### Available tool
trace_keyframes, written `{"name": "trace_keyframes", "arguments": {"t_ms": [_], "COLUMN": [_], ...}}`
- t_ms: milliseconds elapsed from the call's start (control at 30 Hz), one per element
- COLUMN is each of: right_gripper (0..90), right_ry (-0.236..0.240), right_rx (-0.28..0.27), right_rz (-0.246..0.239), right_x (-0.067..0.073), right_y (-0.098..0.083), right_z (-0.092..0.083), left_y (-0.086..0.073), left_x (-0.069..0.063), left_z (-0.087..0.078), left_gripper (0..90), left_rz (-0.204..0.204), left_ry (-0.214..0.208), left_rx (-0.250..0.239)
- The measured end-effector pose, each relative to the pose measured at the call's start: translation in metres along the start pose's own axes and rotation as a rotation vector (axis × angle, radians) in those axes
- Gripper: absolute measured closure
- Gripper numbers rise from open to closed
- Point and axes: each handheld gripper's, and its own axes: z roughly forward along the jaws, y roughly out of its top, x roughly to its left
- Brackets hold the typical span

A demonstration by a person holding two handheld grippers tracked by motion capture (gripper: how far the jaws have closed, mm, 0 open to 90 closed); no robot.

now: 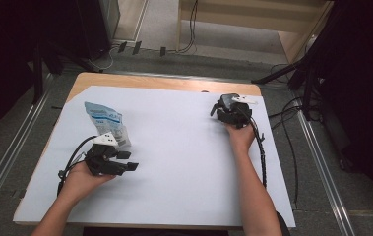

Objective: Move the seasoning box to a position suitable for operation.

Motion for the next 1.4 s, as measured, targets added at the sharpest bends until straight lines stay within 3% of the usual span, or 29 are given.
{"name": "trace_keyframes", "arguments": {"t_ms": [300, 433, 567, 800, 1133, 1400], "right_gripper": [15.4, 15.4, 15.5, 15.4, 15.5, 15.5], "right_ry": [0.037, 0.067, 0.093, 0.148, 0.223, 0.274], "right_rx": [-0.001, 0.013, 0.018, 0.014, 0.013, 0.029], "right_rz": [-0.012, -0.012, -0.059, -0.082, -0.146, -0.177], "right_x": [0.008, 0.015, 0.028, 0.045, 0.071, 0.09], "right_y": [0.004, 0.006, 0.002, -0.002, -0.02, -0.037], "right_z": [-0.012, -0.024, -0.037, -0.063, -0.105, -0.122], "left_y": [0.003, 0.006, 0.011, 0.017, 0.028, 0.032], "left_x": [0.002, 0.002, 0.002, 0.003, 0.005, 0.007], "left_z": [0.0, 0.001, 0.003, 0.008, 0.019, 0.026], "left_gripper": [42.1, 42.1, 41.9, 42.1, 42.4, 43.9], "left_rz": [-0.002, -0.004, 0.008, 0.027, 0.049, 0.053], "left_ry": [-0.008, -0.028, -0.038, -0.047, -0.061, -0.076], "left_rx": [-0.01, -0.009, -0.008, 0.005, 0.026, 0.008]}}
